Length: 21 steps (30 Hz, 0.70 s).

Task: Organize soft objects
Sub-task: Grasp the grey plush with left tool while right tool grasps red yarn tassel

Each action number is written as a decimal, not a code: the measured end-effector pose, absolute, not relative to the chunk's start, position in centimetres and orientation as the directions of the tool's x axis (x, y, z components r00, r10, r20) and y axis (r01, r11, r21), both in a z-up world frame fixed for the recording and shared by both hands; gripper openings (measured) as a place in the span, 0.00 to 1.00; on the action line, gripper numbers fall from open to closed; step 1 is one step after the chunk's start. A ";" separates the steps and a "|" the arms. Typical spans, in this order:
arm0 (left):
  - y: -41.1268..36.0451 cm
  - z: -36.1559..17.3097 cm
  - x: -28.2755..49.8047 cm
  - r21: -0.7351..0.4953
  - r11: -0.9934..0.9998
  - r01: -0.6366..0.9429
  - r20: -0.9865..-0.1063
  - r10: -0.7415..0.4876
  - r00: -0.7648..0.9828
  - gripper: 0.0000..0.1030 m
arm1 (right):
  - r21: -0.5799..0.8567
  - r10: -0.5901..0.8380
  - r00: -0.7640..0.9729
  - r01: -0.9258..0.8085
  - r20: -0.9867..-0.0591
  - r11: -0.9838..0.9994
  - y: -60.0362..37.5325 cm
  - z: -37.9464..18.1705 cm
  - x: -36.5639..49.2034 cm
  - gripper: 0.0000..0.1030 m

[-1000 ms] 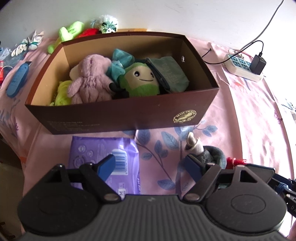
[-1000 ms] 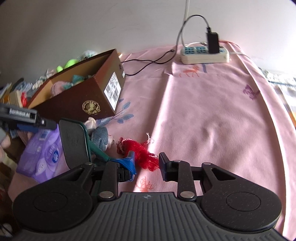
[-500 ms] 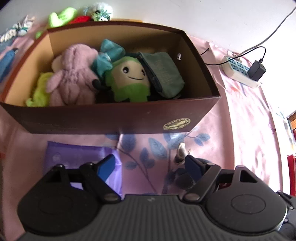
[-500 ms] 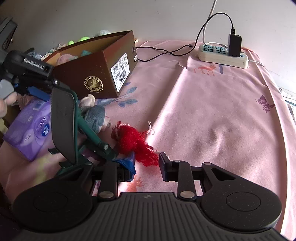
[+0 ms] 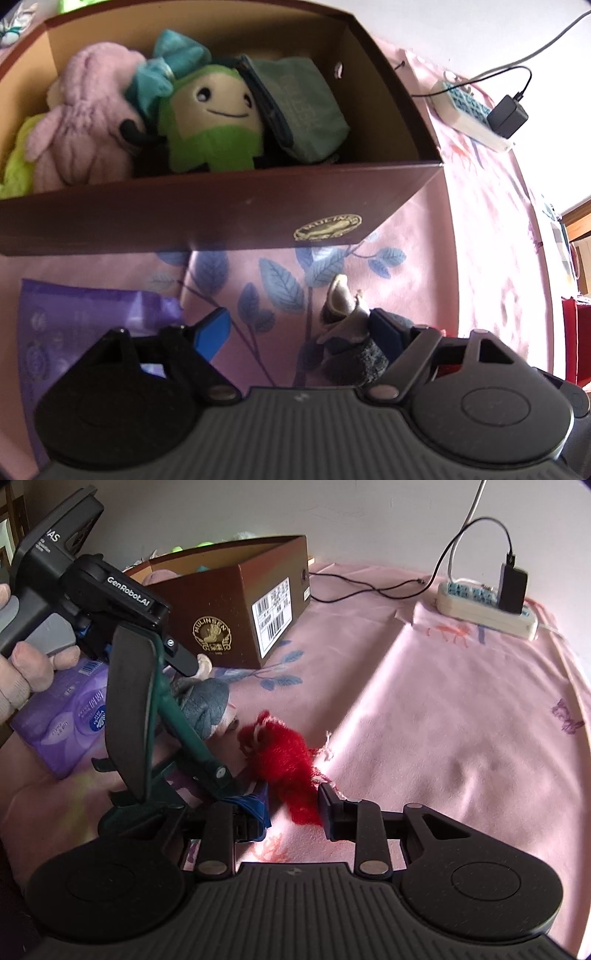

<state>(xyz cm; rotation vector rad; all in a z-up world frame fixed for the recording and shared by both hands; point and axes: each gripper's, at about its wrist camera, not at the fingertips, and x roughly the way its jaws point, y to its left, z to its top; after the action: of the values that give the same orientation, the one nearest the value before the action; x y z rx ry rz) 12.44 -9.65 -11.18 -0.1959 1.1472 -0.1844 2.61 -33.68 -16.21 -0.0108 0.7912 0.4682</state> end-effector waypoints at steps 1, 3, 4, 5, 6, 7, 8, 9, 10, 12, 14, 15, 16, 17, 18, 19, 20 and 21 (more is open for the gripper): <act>-9.7 -11.3 12.6 -0.248 0.968 0.047 -0.884 -0.245 0.399 0.82 | 0.164 0.402 0.607 -0.409 -0.685 0.898 -33.7 -16.3 2.6 0.11; -9.8 -11.5 12.9 -0.248 0.967 0.049 -0.883 -0.247 0.399 0.86 | 0.163 0.405 0.612 -0.412 -0.680 0.897 -33.6 -16.5 2.7 0.11; -9.9 -11.6 13.1 -0.255 0.966 0.053 -0.882 -0.254 0.398 0.90 | 0.162 0.404 0.616 -0.411 -0.676 0.897 -33.6 -16.5 2.7 0.11; -10.1 -11.7 13.2 -0.264 0.962 0.064 -0.880 -0.267 0.393 0.90 | 0.163 0.404 0.621 -0.408 -0.672 0.898 -33.6 -16.6 2.8 0.11; -10.3 -11.8 13.3 -0.269 0.960 0.074 -0.880 -0.276 0.387 0.90 | 0.166 0.404 0.627 -0.403 -0.666 0.900 -33.6 -16.6 2.9 0.11; -10.6 -11.8 13.3 -0.273 0.958 0.087 -0.878 -0.285 0.384 0.90 | 0.172 0.403 0.633 -0.395 -0.661 0.902 -33.7 -16.7 3.0 0.11; -10.8 -11.7 13.3 -0.277 0.956 0.098 -0.874 -0.293 0.387 0.90 | 0.178 0.403 0.638 -0.389 -0.656 0.904 -33.8 -16.8 3.1 0.11; -11.0 -11.7 13.3 -0.281 0.954 0.109 -0.871 -0.301 0.389 0.90 | 0.184 0.403 0.643 -0.382 -0.652 0.906 -33.9 -16.8 3.2 0.11; -11.2 -11.7 13.4 -0.280 0.953 0.118 -0.869 -0.304 0.390 0.90 | 0.191 0.403 0.647 -0.375 -0.647 0.907 -34.0 -16.9 3.2 0.11; -11.7 -12.0 13.8 -0.276 0.953 0.125 -0.873 -0.303 0.383 0.90 | 0.197 0.404 0.650 -0.369 -0.643 0.908 -34.1 -17.0 3.3 0.11; -11.7 -12.4 14.1 -0.292 0.948 0.125 -0.874 -0.318 0.368 0.91 | 0.198 0.403 0.654 -0.366 -0.640 0.909 -34.2 -17.0 3.4 0.11; -11.8 -12.6 14.3 -0.300 0.946 0.127 -0.874 -0.326 0.362 0.91 | 0.201 0.402 0.656 -0.362 -0.639 0.910 -34.3 -17.0 3.3 0.11; -12.0 -12.7 14.4 -0.305 0.944 0.128 -0.874 -0.331 0.357 0.91 | 0.202 0.400 0.659 -0.358 -0.637 0.912 -34.3 -17.1 3.3 0.11; -12.1 -12.8 14.5 -0.309 0.942 0.129 -0.874 -0.335 0.353 0.91 | 0.197 0.395 0.663 -0.356 -0.636 0.913 -34.3 -17.1 3.3 0.11; -12.3 -12.9 14.6 -0.316 0.940 0.129 -0.873 -0.341 0.348 0.91 | 0.187 0.390 0.666 -0.357 -0.636 0.915 -34.2 -17.1 3.3 0.12; -12.6 -13.0 14.7 -0.324 0.937 0.133 -0.872 -0.350 0.342 0.91 | 0.179 0.386 0.669 -0.360 -0.635 0.916 -34.1 -17.2 3.4 0.12; -12.9 -13.1 14.8 -0.328 0.934 0.141 -0.871 -0.357 0.338 0.91 | 0.176 0.386 0.671 -0.362 -0.633 0.916 -34.0 -17.2 3.3 0.12; -13.3 -13.1 14.9 -0.331 0.932 0.151 -0.870 -0.363 0.335 0.91 | 0.173 0.386 0.672 -0.363 -0.632 0.915 -34.0 -17.2 3.3 0.12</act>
<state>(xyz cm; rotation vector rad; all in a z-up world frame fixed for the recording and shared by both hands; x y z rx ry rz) 14.87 -13.32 -13.13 -0.2046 1.1847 -0.3383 3.31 -34.05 -17.25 0.0335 0.7197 0.4222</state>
